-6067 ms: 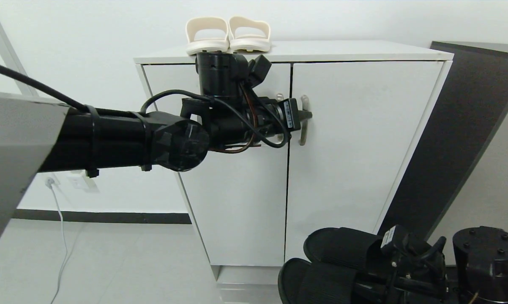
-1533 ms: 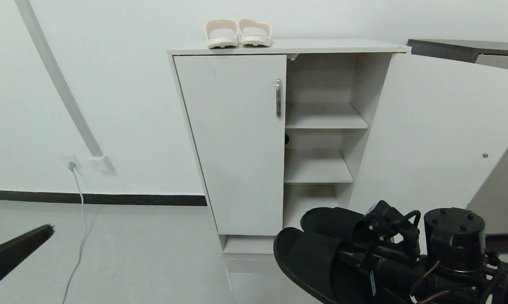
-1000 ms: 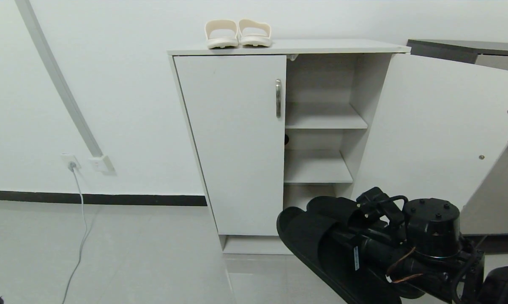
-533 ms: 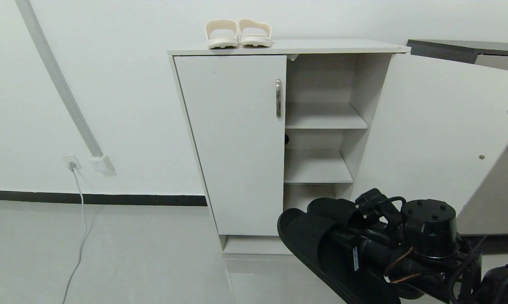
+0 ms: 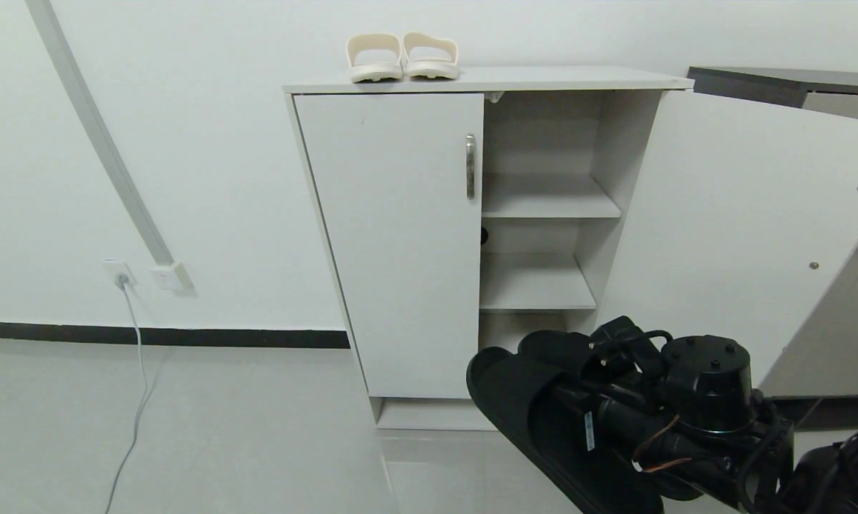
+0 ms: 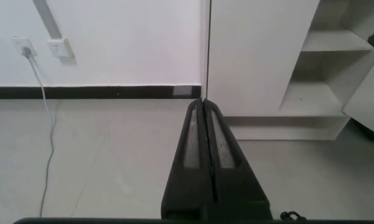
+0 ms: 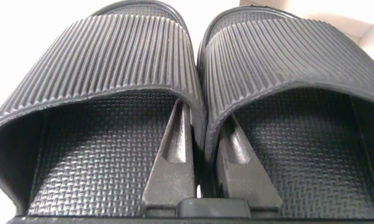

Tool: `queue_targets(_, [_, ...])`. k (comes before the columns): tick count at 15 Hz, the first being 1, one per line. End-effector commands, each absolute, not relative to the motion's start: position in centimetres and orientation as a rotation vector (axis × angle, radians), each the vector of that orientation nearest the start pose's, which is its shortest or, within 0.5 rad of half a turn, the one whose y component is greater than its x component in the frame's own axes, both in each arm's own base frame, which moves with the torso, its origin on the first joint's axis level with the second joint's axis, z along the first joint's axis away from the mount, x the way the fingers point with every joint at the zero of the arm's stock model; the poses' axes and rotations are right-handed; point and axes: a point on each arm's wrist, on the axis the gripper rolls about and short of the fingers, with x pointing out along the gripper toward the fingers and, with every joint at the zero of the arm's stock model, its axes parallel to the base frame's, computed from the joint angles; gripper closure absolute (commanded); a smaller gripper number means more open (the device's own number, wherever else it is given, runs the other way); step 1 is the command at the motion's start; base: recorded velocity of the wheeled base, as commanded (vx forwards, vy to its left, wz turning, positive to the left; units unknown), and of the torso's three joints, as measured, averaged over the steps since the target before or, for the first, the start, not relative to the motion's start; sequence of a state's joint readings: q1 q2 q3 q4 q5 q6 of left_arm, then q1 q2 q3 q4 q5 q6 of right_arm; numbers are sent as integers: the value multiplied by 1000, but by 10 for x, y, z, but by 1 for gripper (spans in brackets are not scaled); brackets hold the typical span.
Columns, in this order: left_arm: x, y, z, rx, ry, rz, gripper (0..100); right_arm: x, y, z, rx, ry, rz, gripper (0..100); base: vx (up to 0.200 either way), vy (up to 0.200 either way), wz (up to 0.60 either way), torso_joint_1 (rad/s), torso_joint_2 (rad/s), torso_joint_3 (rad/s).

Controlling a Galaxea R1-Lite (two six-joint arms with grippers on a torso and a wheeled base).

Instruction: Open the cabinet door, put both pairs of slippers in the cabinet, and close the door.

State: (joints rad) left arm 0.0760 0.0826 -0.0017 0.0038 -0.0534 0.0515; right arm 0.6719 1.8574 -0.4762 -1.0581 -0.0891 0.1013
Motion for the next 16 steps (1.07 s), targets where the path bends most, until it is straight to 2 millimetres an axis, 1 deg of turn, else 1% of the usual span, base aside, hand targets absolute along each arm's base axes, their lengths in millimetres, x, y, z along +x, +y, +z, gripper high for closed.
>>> queue_targets(1, [-16, -3, 77, 57, 89, 11, 100, 227, 179, 98, -25, 329, 552, 100, 0, 0, 0, 0, 0, 0])
queue_targets(2, [-17, -2, 77, 65, 76, -15, 100, 229, 182, 97, -30, 327, 534, 100, 0, 0, 0, 0, 0, 0])
queue_targets(3, [-19, -1, 76, 64, 49, -86, 100, 232, 186, 96, -33, 323, 519, 100, 0, 0, 0, 0, 0, 0])
queue_targets(5, [-23, -1, 76, 49, 6, -55, 100, 238, 191, 93, -39, 322, 493, 100, 0, 0, 0, 0, 0, 0])
queue_targets(6, [-23, 1, 76, 45, 7, 27, 100, 245, 198, 91, -31, 312, 465, 100, 0, 0, 0, 0, 0, 0])
queue_targets(7, [-23, 1, 76, 42, 7, 35, 100, 252, 206, 92, -3, 295, 414, 100, 0, 0, 0, 0, 0, 0])
queue_targets(9, [-23, 1, 76, 28, 6, 24, 100, 273, 227, 91, 37, 238, 263, 100, 0, 0, 0, 0, 0, 0])
queue_targets(10, [-23, 1, 76, 28, 6, 24, 100, 281, 234, 88, 35, 223, 206, 100, 0, 0, 0, 0, 0, 0])
queue_targets(11, [-23, 1, 76, 28, 6, 23, 100, 285, 238, 83, 25, 230, 181, 100, 0, 0, 0, 0, 0, 0])
queue_targets(14, [-23, 1, 76, 23, 6, 24, 100, 301, 262, 66, 24, 240, 51, 100, 0, 0, 0, 0, 0, 0])
queue_targets(15, [-23, 1, 76, 18, 6, 23, 100, 305, 265, 59, 19, 237, 12, 100, 0, 0, 0, 0, 0, 0])
queue_targets(16, [-23, 1, 76, 17, 6, 23, 100, 306, 266, 56, 21, 238, 7, 100, 0, 0, 0, 0, 0, 0])
